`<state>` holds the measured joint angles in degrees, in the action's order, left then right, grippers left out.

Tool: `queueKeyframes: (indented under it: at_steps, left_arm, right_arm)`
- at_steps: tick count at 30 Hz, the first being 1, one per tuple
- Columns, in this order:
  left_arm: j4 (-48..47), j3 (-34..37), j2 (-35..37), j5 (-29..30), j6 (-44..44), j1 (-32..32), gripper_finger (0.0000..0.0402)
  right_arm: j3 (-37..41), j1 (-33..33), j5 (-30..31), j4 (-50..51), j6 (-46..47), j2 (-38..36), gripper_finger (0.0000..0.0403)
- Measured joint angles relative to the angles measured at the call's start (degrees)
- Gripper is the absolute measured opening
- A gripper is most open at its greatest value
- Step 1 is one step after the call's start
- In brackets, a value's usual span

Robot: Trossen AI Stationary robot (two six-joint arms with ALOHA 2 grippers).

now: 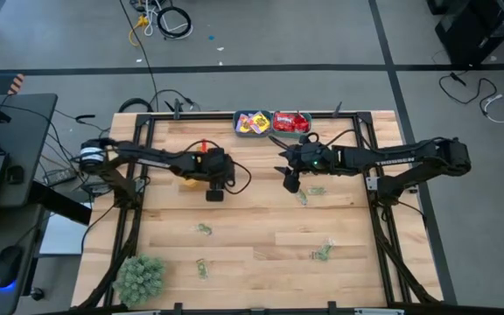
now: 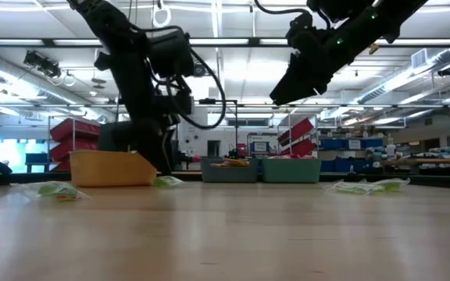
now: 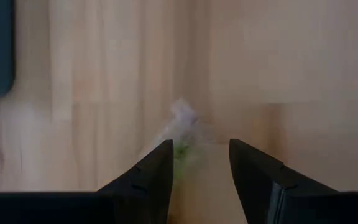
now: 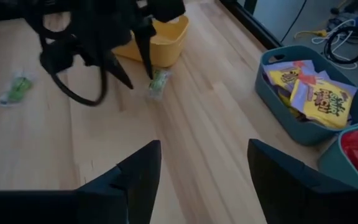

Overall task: Sort candy
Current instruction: Put the green gummy into the yellow bin

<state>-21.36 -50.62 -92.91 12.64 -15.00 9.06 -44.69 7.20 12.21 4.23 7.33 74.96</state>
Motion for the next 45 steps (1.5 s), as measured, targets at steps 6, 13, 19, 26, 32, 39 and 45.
queueKeyframes:
  at_steps: [6, 13, 19, 26, 32, 39, 45]
  left_arm:
    - [0.87, -0.42, -2.61, 1.46, -2.95, 1.9, 0.0159]
    - [1.33, -0.6, -5.41, 1.5, -2.97, 3.44, 0.0159]
    - [1.01, -0.64, -5.06, 1.69, -4.11, 2.97, 0.0137]
    - [-0.84, -4.86, -5.0, 2.05, -3.3, 1.68, 0.0013]
    - [-5.94, -10.59, -5.0, 1.67, -0.64, -0.03, 0.0003]
    - [-17.62, -15.95, 0.48, 2.83, 13.56, -2.41, 0.0001]
    - [-24.87, -12.32, 11.32, 6.07, 31.17, -1.82, 0.0001]
  right_arm:
    - [0.0, 0.0, 0.02, 0.02, -0.95, -0.04, 0.0225]
    - [0.0, 0.02, 0.04, -0.02, -1.09, -0.04, 0.0223]
    - [0.0, 0.02, 0.07, 0.04, -1.21, -0.04, 0.0222]
    - [0.0, 0.02, 0.09, 0.11, -1.51, -0.02, 0.0217]
    - [0.0, 0.0, 0.11, 0.58, -1.93, -0.02, 0.0215]
    - [0.0, 0.0, 0.11, 2.44, -1.95, -0.02, 0.0216]
    - [0.0, 0.02, 0.11, 2.71, -1.95, -0.02, 0.0216]
